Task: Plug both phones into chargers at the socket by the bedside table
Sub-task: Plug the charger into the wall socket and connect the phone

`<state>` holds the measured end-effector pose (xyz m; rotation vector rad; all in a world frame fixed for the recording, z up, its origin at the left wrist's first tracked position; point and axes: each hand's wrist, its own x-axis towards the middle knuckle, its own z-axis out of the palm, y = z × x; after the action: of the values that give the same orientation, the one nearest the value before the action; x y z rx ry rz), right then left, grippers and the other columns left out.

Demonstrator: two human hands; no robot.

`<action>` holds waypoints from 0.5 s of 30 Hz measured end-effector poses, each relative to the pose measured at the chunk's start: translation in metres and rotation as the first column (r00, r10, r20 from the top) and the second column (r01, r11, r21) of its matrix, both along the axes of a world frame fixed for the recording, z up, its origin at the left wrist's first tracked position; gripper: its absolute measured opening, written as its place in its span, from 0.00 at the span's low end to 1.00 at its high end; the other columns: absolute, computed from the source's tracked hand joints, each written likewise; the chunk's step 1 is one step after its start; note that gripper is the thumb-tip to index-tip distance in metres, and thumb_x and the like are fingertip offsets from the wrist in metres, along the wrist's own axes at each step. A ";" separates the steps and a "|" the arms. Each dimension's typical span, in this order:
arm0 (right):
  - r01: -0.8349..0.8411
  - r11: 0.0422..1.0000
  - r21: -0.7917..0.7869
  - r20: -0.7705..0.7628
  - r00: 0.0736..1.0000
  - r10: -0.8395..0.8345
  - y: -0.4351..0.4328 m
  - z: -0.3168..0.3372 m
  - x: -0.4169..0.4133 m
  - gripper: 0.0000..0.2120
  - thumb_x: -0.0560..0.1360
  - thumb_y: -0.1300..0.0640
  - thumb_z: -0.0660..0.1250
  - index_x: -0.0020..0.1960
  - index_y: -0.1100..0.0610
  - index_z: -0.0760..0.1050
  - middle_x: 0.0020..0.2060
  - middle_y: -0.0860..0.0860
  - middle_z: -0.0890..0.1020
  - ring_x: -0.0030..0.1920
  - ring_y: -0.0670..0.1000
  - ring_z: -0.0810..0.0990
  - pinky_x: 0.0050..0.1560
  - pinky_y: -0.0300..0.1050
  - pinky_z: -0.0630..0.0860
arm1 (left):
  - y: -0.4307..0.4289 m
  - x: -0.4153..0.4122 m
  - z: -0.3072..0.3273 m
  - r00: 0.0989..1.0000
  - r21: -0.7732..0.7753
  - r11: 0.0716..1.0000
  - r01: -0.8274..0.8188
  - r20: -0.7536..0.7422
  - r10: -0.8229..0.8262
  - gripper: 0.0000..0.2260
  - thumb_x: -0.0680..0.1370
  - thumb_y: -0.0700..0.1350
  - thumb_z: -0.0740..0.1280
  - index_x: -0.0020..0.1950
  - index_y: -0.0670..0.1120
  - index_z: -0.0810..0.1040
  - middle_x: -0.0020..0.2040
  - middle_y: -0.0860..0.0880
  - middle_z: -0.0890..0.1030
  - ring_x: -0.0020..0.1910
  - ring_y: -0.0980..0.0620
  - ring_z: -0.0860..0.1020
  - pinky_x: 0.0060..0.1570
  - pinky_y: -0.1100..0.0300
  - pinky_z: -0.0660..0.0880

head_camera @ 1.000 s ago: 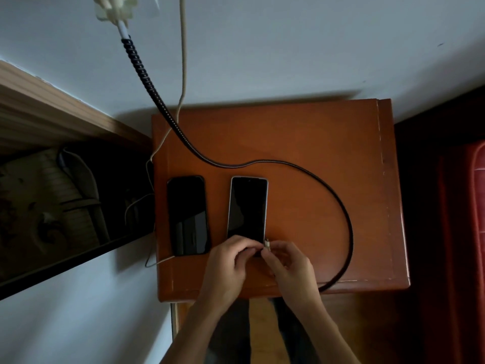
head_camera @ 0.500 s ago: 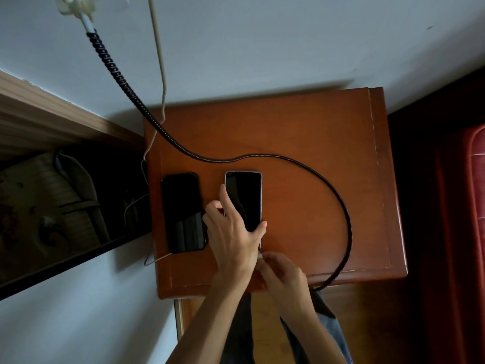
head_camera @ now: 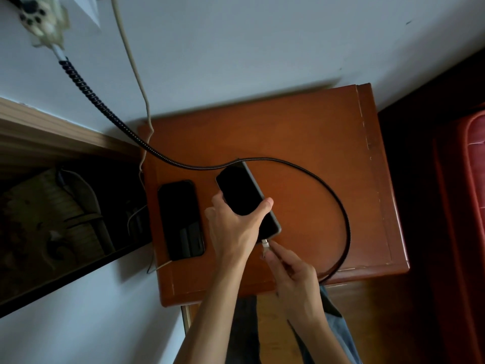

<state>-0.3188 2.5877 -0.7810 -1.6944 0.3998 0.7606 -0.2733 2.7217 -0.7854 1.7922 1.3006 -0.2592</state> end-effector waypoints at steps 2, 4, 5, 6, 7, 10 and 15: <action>0.024 1.000 0.015 0.014 1.000 -0.025 0.000 0.003 0.002 0.12 0.78 0.57 0.68 0.54 0.39 0.79 0.44 0.43 0.87 0.39 0.39 0.82 0.39 0.31 0.76 | 0.000 0.002 0.002 1.000 -0.019 1.000 -0.016 -0.006 0.016 0.45 0.62 0.68 0.77 0.73 0.51 0.67 0.59 0.51 0.70 0.50 0.52 0.75 0.45 0.58 0.75; 0.009 1.000 0.001 0.045 0.999 -0.009 0.001 0.006 0.004 0.13 0.79 0.56 0.68 0.52 0.36 0.79 0.44 0.40 0.86 0.37 0.39 0.81 0.38 0.31 0.76 | 0.001 0.004 0.003 0.999 -0.032 0.999 -0.039 -0.005 0.038 0.45 0.62 0.68 0.77 0.73 0.51 0.68 0.60 0.50 0.72 0.51 0.51 0.76 0.46 0.57 0.76; 0.000 1.000 -0.011 0.057 0.998 0.001 0.001 0.006 0.005 0.13 0.79 0.56 0.67 0.51 0.36 0.78 0.44 0.40 0.86 0.38 0.39 0.82 0.40 0.31 0.77 | 0.001 0.005 0.004 0.999 -0.032 0.998 -0.046 -0.001 0.045 0.44 0.62 0.67 0.77 0.73 0.50 0.68 0.61 0.50 0.73 0.51 0.51 0.76 0.45 0.57 0.76; -0.006 1.000 -0.018 0.065 0.998 0.007 0.000 0.006 0.005 0.13 0.79 0.57 0.67 0.52 0.37 0.79 0.43 0.41 0.86 0.41 0.40 0.82 0.44 0.33 0.77 | 0.002 0.006 0.004 0.999 -0.032 0.998 -0.049 0.002 0.050 0.44 0.62 0.68 0.77 0.72 0.50 0.68 0.61 0.51 0.73 0.51 0.52 0.77 0.46 0.57 0.76; -0.011 1.000 -0.019 0.070 0.997 0.012 0.000 0.006 0.006 0.12 0.79 0.57 0.67 0.54 0.40 0.80 0.43 0.43 0.86 0.44 0.41 0.83 0.47 0.34 0.77 | 0.002 0.006 0.004 0.999 -0.035 0.998 -0.053 0.005 0.053 0.44 0.62 0.68 0.77 0.72 0.50 0.69 0.61 0.51 0.74 0.51 0.52 0.77 0.46 0.57 0.78; -0.051 0.999 -0.018 0.105 0.993 0.053 -0.003 0.008 0.009 0.12 0.80 0.59 0.66 0.58 0.43 0.80 0.43 0.43 0.84 0.46 0.42 0.82 0.48 0.31 0.76 | 0.005 0.008 0.004 0.998 -0.053 0.997 -0.058 0.000 0.058 0.45 0.59 0.70 0.75 0.70 0.49 0.71 0.60 0.49 0.78 0.52 0.51 0.81 0.49 0.52 0.82; -0.103 0.993 -0.059 0.150 0.982 0.111 -0.005 0.008 0.016 0.12 0.80 0.59 0.66 0.61 0.48 0.80 0.42 0.43 0.83 0.47 0.41 0.81 0.47 0.29 0.75 | 0.010 0.010 0.006 0.995 -0.113 0.989 -0.092 0.021 0.095 0.40 0.59 0.70 0.76 0.65 0.51 0.73 0.51 0.57 0.80 0.44 0.61 0.80 0.33 0.66 0.76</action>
<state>-0.3033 2.5831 -0.7733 -1.8201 0.2240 0.6976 -0.2635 2.7317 -0.7793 1.6310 1.3216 -0.2511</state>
